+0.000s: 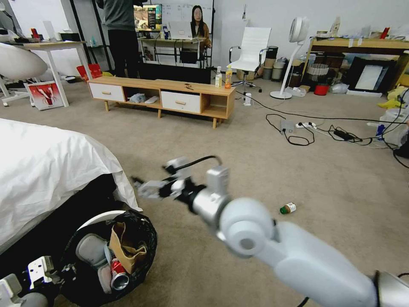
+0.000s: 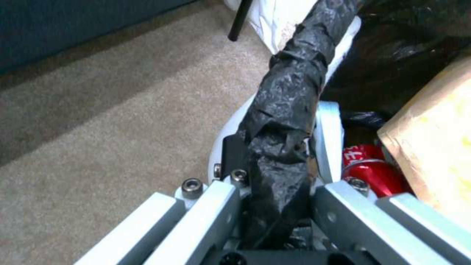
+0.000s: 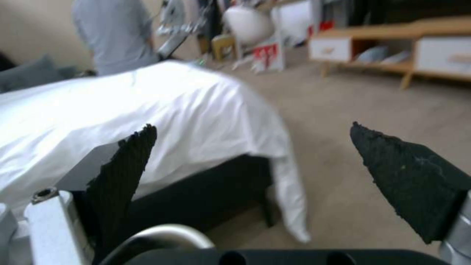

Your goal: Pick up the trash bin and place the garbage on the floor into it.

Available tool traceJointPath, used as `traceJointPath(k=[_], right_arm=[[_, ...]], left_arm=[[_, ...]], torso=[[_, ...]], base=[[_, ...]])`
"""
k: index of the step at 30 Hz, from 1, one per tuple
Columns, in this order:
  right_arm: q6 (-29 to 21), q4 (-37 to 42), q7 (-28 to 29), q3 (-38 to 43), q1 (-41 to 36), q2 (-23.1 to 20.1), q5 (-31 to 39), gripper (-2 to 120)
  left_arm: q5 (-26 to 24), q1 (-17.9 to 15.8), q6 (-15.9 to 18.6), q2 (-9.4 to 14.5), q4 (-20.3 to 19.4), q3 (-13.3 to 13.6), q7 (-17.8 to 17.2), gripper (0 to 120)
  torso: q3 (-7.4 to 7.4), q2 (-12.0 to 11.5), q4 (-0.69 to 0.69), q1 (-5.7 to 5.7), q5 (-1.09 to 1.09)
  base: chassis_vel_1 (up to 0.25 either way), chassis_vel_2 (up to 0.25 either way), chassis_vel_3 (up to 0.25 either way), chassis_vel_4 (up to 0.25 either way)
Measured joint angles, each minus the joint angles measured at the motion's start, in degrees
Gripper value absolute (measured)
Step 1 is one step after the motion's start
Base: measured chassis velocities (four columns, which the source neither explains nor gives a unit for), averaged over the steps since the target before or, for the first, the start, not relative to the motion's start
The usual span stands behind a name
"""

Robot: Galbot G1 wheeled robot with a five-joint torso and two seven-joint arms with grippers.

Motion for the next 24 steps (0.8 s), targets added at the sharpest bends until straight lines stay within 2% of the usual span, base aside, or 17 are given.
traceJointPath(k=[4,7,10,11,13,17,18,19,22,24], right_arm=[[2.5,2.0,-1.7,6.2,-3.9,-3.6,-3.1,100],[3.7,2.6,-2.5,9.4,-5.9,-4.7,-4.8,100],[7.4,3.6,-4.4,18.3,-10.5,-7.0,-9.5,100],[7.4,3.6,-4.4,18.3,-10.5,-7.0,-9.5,100],[10.5,3.7,-4.5,23.8,-12.9,-7.1,-11.1,100],[13.5,3.5,-4.5,27.8,-14.9,-6.4,-13.7,100],[15.6,3.7,-4.7,31.1,-17.5,-6.2,-17.3,100],[16.8,4.2,-4.9,33.4,-20.1,-6.2,-20.1,100],[17.6,5.1,-4.9,35.5,-23.5,-6.3,-22.5,100],[18.2,7.1,-4.7,39.3,-30.1,-6.7,-27.0,100]], left_arm=[[0.0,0.1,0.0,0.0,-0.1,-0.3,0.0,1],[0.0,0.1,0.0,0.1,-0.2,-0.5,0.1,1],[0.5,0.3,0.0,-0.2,-0.7,-1.1,0.4,1],[0.5,0.3,0.0,-0.2,-0.7,-1.1,0.4,1],[1.8,1.3,0.0,-1.9,-1.7,-2.1,1.1,1],[3.7,2.0,0.0,-3.4,-2.7,-2.6,1.6,1],[4.3,2.1,0.0,-4.2,-3.3,-2.6,1.7,1],[4.6,2.2,0.0,-4.8,-3.7,-2.4,1.9,1],[5.1,2.4,0.0,-5.6,-4.2,-2.4,1.9,1],[6.8,2.7,0.0,-6.7,-4.8,-2.0,2.4,1]], torso=[[0.00,0.0,0.00,0.00,0.00],[0.00,0.0,0.00,0.00,0.00],[0.00,0.0,-0.03,0.00,0.00],[0.00,0.0,-0.03,0.00,0.00],[0.00,0.0,0.00,0.00,0.00],[0.00,0.0,0.03,0.00,0.00],[0.00,0.0,0.05,0.00,-0.02],[0.00,0.0,-0.03,0.00,-0.02],[0.00,0.0,-0.03,0.00,0.01],[0.00,0.0,0.00,0.00,0.00]], base=[[0.000,0.000,0.000,0.000],[0.000,0.000,0.000,0.000],[0.000,0.000,0.000,0.000],[0.000,0.000,0.000,0.000],[0.000,0.000,0.000,0.000],[0.000,0.000,0.000,0.000],[0.000,0.000,0.000,0.000],[0.000,0.000,0.000,0.000],[0.000,0.000,0.000,0.000],[0.000,0.000,0.000,0.000]])
